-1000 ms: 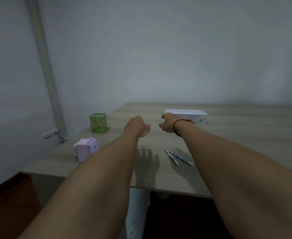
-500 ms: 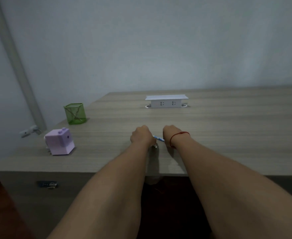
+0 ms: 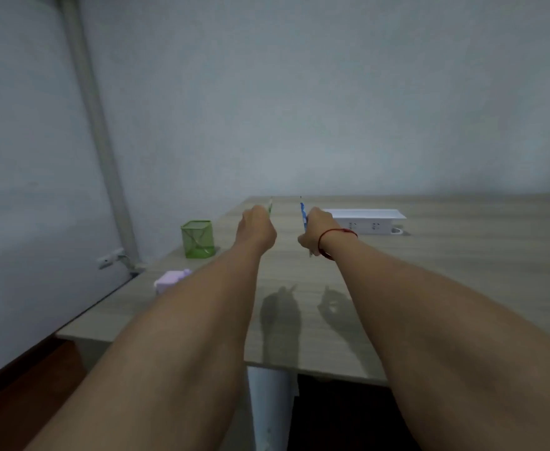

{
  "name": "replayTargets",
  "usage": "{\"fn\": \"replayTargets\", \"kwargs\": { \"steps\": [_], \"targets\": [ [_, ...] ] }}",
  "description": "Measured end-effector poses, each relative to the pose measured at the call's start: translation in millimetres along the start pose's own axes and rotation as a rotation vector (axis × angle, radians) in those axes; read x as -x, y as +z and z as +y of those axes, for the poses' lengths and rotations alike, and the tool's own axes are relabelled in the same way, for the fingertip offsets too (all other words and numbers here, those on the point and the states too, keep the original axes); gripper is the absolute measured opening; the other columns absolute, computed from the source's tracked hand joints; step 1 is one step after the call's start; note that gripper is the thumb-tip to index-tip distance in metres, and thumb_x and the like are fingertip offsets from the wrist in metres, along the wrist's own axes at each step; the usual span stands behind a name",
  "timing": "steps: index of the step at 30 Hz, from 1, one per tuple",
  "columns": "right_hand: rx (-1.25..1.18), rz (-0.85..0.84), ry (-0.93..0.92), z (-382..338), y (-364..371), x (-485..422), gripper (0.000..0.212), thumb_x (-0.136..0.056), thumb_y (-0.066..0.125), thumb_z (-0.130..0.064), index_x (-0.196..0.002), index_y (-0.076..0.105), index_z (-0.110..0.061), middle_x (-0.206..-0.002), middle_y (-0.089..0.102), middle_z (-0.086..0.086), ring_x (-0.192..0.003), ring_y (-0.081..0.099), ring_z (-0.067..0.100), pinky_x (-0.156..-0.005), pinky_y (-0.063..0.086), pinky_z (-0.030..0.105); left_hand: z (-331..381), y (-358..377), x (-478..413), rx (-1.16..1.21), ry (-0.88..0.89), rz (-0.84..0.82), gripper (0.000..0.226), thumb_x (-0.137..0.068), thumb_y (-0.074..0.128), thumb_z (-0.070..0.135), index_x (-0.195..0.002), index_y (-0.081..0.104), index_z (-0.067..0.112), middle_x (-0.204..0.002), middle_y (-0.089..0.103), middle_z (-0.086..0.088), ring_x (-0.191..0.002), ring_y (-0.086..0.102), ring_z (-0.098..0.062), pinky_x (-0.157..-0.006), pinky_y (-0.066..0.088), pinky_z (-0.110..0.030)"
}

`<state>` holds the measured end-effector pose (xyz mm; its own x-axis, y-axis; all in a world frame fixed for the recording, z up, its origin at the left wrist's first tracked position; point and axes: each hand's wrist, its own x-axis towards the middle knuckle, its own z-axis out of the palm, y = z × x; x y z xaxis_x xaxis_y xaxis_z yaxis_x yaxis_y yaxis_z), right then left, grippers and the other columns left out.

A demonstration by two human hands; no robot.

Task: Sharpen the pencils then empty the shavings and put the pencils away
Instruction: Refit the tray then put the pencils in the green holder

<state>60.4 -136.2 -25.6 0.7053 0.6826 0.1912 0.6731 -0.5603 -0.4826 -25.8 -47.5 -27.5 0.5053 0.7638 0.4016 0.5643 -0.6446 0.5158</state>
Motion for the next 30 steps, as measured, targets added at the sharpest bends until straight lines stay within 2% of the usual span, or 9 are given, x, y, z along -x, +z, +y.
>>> {"fn": "replayTargets", "kwargs": {
  "steps": [4, 7, 9, 12, 18, 21, 23, 26, 30],
  "targets": [
    [-0.253, -0.024, -0.059, -68.4, 9.2, -29.6, 0.015, -0.085, 0.053, -0.013, -0.095, 0.045, -0.007, -0.1, 0.06, 0.017, -0.084, 0.067, 0.033, -0.071, 0.059, 0.039, -39.1, -48.1, -44.5, 0.108, -0.044, 0.142, 0.022, -0.091, 0.05, 0.012, -0.107, 0.058, -0.001, -0.116, 0.058, -0.021, -0.101, 0.06, -0.036, -0.079, 0.047, -0.036],
    [-0.407, -0.023, -0.093, -113.3, 21.4, -57.2, 0.03, -0.088, 0.054, -0.02, -0.112, 0.05, -0.003, -0.108, 0.061, 0.018, -0.088, 0.07, 0.036, -0.077, 0.06, 0.047, -69.3, -72.4, -75.3, 0.197, -0.075, 0.204, 0.015, -0.087, 0.052, 0.011, -0.093, 0.06, 0.001, -0.102, 0.063, -0.017, -0.085, 0.061, -0.031, -0.066, 0.045, -0.031],
    [-0.438, -0.018, -0.116, -137.7, 33.5, -77.8, 0.03, -0.089, 0.055, -0.02, -0.113, 0.052, -0.002, -0.112, 0.061, 0.018, -0.093, 0.068, 0.037, -0.082, 0.059, 0.047, -89.0, -80.3, -92.4, 0.214, -0.092, 0.23, 0.008, -0.086, 0.053, 0.011, -0.089, 0.058, 0.006, -0.095, 0.062, -0.013, -0.083, 0.06, -0.03, -0.067, 0.046, -0.032],
    [-0.439, 0.003, -0.133, -161.4, 57.2, -110.7, 0.03, -0.088, 0.059, -0.015, -0.114, 0.053, -0.002, -0.115, 0.061, 0.016, -0.098, 0.067, 0.035, -0.086, 0.057, 0.045, -119.8, -76.1, -121.1, 0.238, -0.119, 0.254, 0.019, -0.085, 0.055, 0.014, -0.102, 0.06, 0.007, -0.098, 0.063, -0.01, -0.092, 0.061, -0.029, -0.081, 0.052, -0.036],
    [-0.484, 0.074, -0.204, -180.0, 107.3, -180.3, 0.018, -0.087, 0.056, -0.011, -0.098, 0.042, -0.012, -0.103, 0.051, 0.01, -0.095, 0.065, 0.034, -0.085, 0.056, 0.047, -172.2, -44.3, -183.1, 0.257, -0.15, 0.322, 0.018, -0.081, 0.06, 0.013, -0.097, 0.061, 0.007, -0.096, 0.068, -0.01, -0.091, 0.064, -0.028, -0.083, 0.054, -0.041],
    [-0.503, 0.096, -0.209, -183.3, 138.3, -212.9, 0.011, -0.09, 0.051, -0.019, -0.095, 0.046, -0.011, -0.106, 0.06, 0.014, -0.091, 0.067, 0.034, -0.082, 0.057, 0.046, -193.9, -23.3, -204.1, 0.273, -0.158, 0.319, 0.025, -0.078, 0.063, 0.012, -0.103, 0.058, 0.009, -0.098, 0.068, -0.008, -0.093, 0.061, -0.023, -0.086, 0.053, -0.042],
    [-0.485, 0.099, -0.209, -181.5, 159.1, -229.2, 0.01, -0.091, 0.052, -0.02, -0.091, 0.051, -0.009, -0.099, 0.061, 0.013, -0.081, 0.063, 0.03, -0.076, 0.056, 0.037, -208.7, -8.8, -213.5, 0.275, -0.167, 0.303, 0.026, -0.078, 0.064, 0.014, -0.103, 0.06, 0.01, -0.098, 0.069, -0.008, -0.092, 0.063, -0.023, -0.086, 0.055, -0.042],
    [-0.42, 0.045, -0.217, -174.4, 182.7, -241.5, 0.013, -0.09, 0.059, -0.021, -0.084, 0.06, -0.009, -0.087, 0.061, 0.01, -0.075, 0.056, 0.024, -0.067, 0.046, 0.028, -225.8, 8.7, -219.7, 0.258, -0.17, 0.27, 0.019, -0.078, 0.065, 0.019, -0.093, 0.068, 0.008, -0.093, 0.07, -0.01, -0.089, 0.066, -0.026, -0.084, 0.056, -0.042],
    [-0.332, -0.033, -0.229, -168.0, 195.0, -241.3, 0.021, -0.087, 0.066, -0.021, -0.098, 0.071, -0.003, -0.093, 0.067, 0.012, -0.077, 0.057, 0.02, -0.067, 0.047, 0.026, -240.4, 18.8, -221.1, 0.212, -0.186, 0.209, 0.012, -0.075, 0.068, 0.023, -0.075, 0.069, 0.011, -0.085, 0.071, -0.01, -0.085, 0.067, -0.027, -0.084, 0.057, -0.041]
  ]
}}
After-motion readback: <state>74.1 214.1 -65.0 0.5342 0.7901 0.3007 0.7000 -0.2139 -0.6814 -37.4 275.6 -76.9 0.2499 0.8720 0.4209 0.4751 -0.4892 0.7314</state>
